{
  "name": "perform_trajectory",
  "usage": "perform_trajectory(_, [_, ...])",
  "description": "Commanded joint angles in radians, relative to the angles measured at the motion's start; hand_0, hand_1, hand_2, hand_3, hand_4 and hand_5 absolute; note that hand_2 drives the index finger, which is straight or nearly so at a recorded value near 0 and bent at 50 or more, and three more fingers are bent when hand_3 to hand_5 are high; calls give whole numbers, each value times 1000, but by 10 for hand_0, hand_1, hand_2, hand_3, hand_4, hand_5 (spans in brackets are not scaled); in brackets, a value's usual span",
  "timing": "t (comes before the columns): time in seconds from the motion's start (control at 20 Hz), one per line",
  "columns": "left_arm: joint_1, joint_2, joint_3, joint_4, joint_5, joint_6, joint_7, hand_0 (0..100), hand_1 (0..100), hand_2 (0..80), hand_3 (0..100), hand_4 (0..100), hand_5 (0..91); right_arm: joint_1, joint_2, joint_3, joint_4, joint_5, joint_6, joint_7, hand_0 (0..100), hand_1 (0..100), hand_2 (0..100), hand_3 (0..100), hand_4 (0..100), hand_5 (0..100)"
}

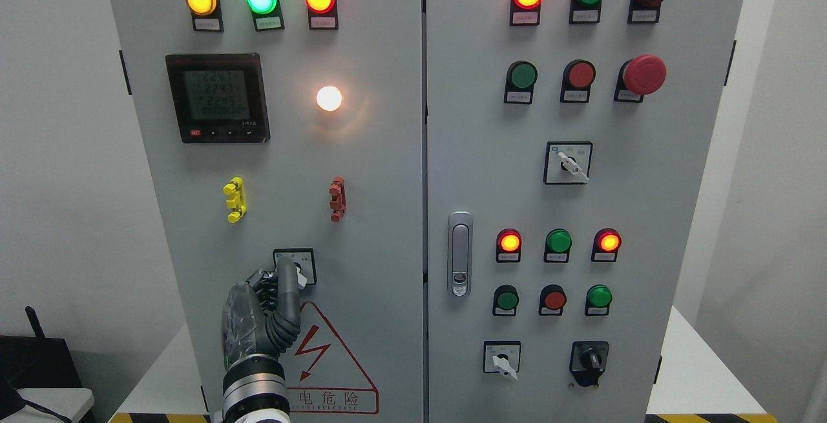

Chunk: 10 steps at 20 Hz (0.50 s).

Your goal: Turn on light switch 1

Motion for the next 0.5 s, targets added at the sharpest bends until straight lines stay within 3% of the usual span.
perform_trajectory(0.0, [2, -1, 0, -3, 1, 0, -6, 423, 154, 412, 813, 875, 862, 0, 0, 0, 0, -18, 1, 1, 120, 389, 0, 0, 0, 0])
perform_trajectory(0.45, [11, -2, -1, -6, 1, -4, -6, 354, 169, 421, 811, 876, 863, 0, 0, 0, 0, -17, 1, 1, 120, 389, 0, 0, 0, 0])
